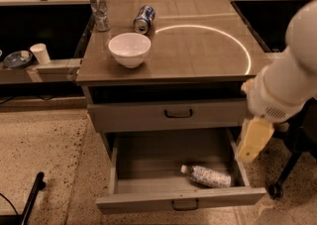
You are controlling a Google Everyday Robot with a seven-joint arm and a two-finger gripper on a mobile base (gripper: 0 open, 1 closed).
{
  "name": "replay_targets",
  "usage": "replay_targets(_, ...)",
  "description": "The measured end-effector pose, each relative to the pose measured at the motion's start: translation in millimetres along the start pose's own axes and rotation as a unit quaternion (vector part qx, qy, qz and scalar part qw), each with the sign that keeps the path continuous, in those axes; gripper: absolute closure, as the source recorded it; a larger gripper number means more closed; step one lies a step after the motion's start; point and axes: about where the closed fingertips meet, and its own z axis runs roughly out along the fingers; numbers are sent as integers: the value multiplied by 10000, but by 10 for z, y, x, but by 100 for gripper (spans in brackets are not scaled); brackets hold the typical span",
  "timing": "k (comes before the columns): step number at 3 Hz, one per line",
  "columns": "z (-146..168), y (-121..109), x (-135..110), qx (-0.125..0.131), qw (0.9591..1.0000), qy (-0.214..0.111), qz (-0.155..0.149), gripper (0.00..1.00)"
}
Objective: Pick blue plastic bottle from middle drawer and place on counter
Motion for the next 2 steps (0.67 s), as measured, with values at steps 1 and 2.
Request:
replay_targets(1,1021,306,186,-59,9999,92,-75,0)
replay_targets(2,1014,302,183,-53,9999,87,-74,0)
